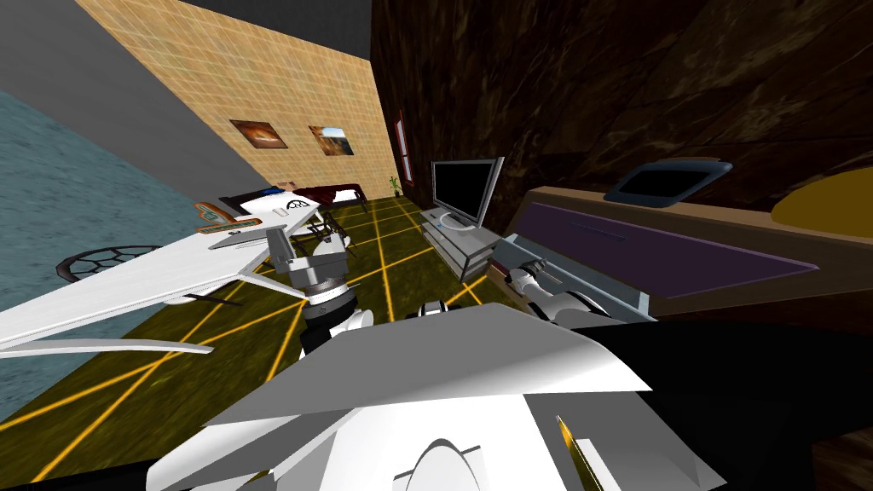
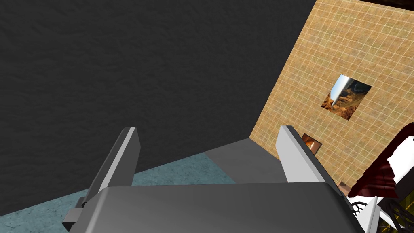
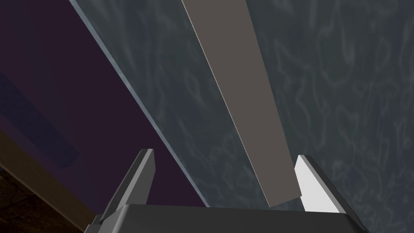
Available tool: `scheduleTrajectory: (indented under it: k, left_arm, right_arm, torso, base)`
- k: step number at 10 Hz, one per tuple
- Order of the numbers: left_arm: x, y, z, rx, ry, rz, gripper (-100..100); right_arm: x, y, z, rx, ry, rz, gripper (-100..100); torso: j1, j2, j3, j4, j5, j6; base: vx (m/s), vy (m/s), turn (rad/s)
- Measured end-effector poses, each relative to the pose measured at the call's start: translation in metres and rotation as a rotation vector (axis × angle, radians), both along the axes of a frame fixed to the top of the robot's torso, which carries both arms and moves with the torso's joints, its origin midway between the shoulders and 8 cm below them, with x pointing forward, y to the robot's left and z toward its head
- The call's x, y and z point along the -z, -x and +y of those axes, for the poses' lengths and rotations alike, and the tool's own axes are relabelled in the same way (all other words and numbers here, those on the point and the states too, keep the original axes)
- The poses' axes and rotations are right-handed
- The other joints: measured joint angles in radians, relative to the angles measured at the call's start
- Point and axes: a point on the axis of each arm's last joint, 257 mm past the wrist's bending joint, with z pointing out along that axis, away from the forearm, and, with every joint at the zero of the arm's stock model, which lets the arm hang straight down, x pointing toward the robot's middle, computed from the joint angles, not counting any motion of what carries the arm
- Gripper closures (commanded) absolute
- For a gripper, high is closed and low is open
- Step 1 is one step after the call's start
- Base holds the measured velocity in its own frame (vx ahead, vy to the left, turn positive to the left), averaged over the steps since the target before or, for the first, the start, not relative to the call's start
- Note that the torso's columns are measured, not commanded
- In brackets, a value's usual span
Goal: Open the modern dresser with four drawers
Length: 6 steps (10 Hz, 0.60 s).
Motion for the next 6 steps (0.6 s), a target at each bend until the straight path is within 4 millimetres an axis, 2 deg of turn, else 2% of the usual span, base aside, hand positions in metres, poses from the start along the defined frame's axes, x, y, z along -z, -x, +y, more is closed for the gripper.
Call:
scheduleTrajectory:
  k: [2,3,6]
  left_arm:
    - [0.0000,0.0000,0.0000,0.000,0.000,0.000,0]
    - [0.0000,0.0000,0.0000,0.000,0.000,0.000,0]
    - [0.0000,0.0000,0.0000,0.000,0.000,0.000,0]
  right_arm:
    - [-0.0054,-0.0034,-0.0037,-0.005,0.000,0.012,-100]
    - [-0.0026,-0.0027,-0.0030,-0.006,-0.005,0.013,0]
    - [0.0045,-0.0009,0.0003,-0.009,-0.016,0.023,0]
  torso:
    - [0.001,0.001,0.000,0.002,0.004,-0.001]
    - [0.001,0.001,0.000,0.001,0.002,-0.001]
    - [-0.003,-0.002,-0.001,-0.001,-0.002,-0.001]
  base:
    - [-0.004,0.014,-0.006]
    - [0.000,0.000,0.000]
    - [0.000,0.000,0.000]
